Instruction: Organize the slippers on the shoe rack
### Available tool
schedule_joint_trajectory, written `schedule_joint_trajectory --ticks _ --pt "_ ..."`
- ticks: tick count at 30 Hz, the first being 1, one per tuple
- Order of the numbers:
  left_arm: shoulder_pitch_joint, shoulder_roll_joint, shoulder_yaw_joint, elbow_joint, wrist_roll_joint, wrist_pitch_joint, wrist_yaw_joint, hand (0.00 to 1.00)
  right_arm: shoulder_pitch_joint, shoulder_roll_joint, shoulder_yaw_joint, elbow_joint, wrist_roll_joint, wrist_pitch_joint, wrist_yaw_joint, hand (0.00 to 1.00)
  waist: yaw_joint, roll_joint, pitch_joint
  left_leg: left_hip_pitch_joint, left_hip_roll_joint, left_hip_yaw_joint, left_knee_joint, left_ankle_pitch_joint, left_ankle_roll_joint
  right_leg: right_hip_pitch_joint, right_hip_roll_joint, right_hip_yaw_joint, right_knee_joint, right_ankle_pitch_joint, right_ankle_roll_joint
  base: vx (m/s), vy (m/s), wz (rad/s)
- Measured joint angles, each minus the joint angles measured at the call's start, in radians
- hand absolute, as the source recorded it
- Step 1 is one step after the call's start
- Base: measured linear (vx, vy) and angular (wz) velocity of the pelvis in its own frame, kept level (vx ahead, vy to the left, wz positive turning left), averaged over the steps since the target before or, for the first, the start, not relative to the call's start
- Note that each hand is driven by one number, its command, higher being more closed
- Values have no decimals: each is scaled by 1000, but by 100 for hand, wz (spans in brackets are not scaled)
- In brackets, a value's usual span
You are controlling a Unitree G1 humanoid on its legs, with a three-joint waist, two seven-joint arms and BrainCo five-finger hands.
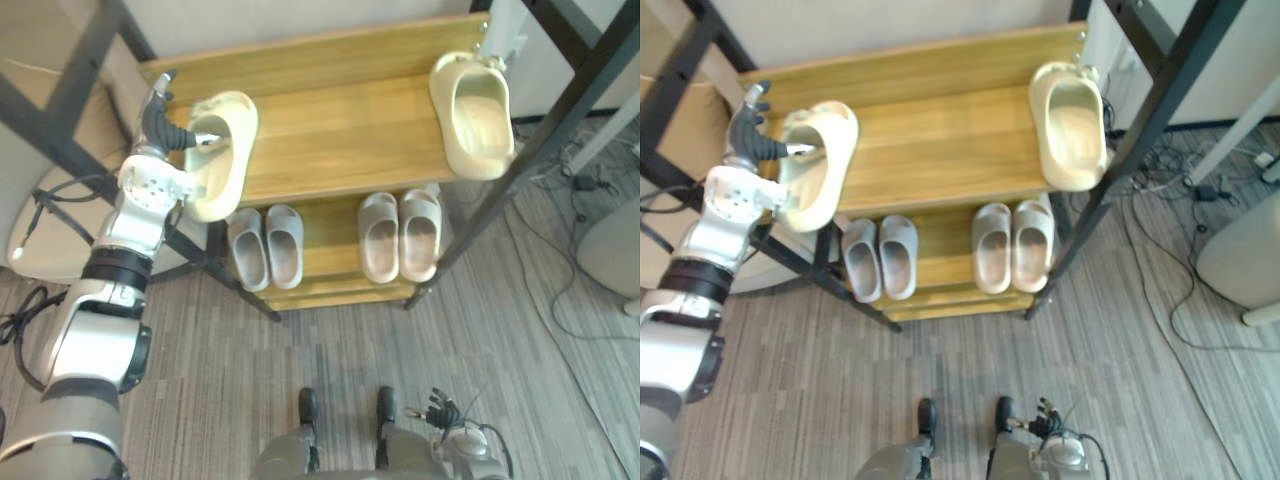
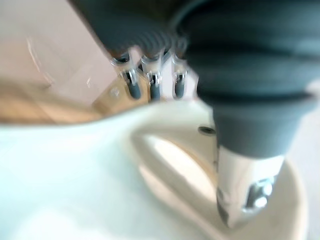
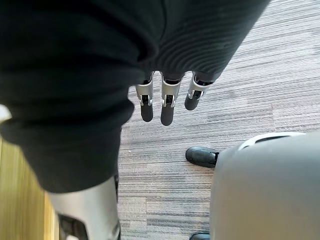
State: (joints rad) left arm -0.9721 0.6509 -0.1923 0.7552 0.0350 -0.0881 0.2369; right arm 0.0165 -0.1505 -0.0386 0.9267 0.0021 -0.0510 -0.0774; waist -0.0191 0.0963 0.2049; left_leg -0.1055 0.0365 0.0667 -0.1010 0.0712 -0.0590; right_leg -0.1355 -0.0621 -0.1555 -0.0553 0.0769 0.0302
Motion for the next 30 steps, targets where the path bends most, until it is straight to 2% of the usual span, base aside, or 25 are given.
schedule_joint_trajectory --ticks 6,13,23,24,30 --pt "-2 -38 1 -40 -22 -1 8 0 -5 3 -7 0 0 0 -6 0 -13 3 4 6 -11 -27 1 0 0 28 -8 -28 -14 0 0 77 7 13" --pt "-2 -43 -5 -48 -36 0 22 0 -10 1 -6 -7 -1 0 -8 0 -25 4 24 11 -21 -34 11 -5 7 33 -20 -25 -8 0 -1 -44 31 0" --pt "-1 -43 -2 -34 -31 8 15 0 -9 0 -5 -8 0 0 -9 0 -23 6 25 19 -14 -23 0 -4 8 32 -12 -19 -14 1 0 -2 0 -4" --pt "-3 -41 0 -35 -30 7 14 100 -9 -1 -5 -8 0 0 -9 0 -23 7 25 19 -13 -23 0 -4 7 33 -11 -19 -15 1 0 58 -12 0" --pt "-8 -40 7 -26 -29 6 13 100 -10 -5 -5 -8 0 0 -9 0 -24 12 27 18 -13 -23 0 -5 7 33 -10 -18 -17 1 0 24 -4 1"
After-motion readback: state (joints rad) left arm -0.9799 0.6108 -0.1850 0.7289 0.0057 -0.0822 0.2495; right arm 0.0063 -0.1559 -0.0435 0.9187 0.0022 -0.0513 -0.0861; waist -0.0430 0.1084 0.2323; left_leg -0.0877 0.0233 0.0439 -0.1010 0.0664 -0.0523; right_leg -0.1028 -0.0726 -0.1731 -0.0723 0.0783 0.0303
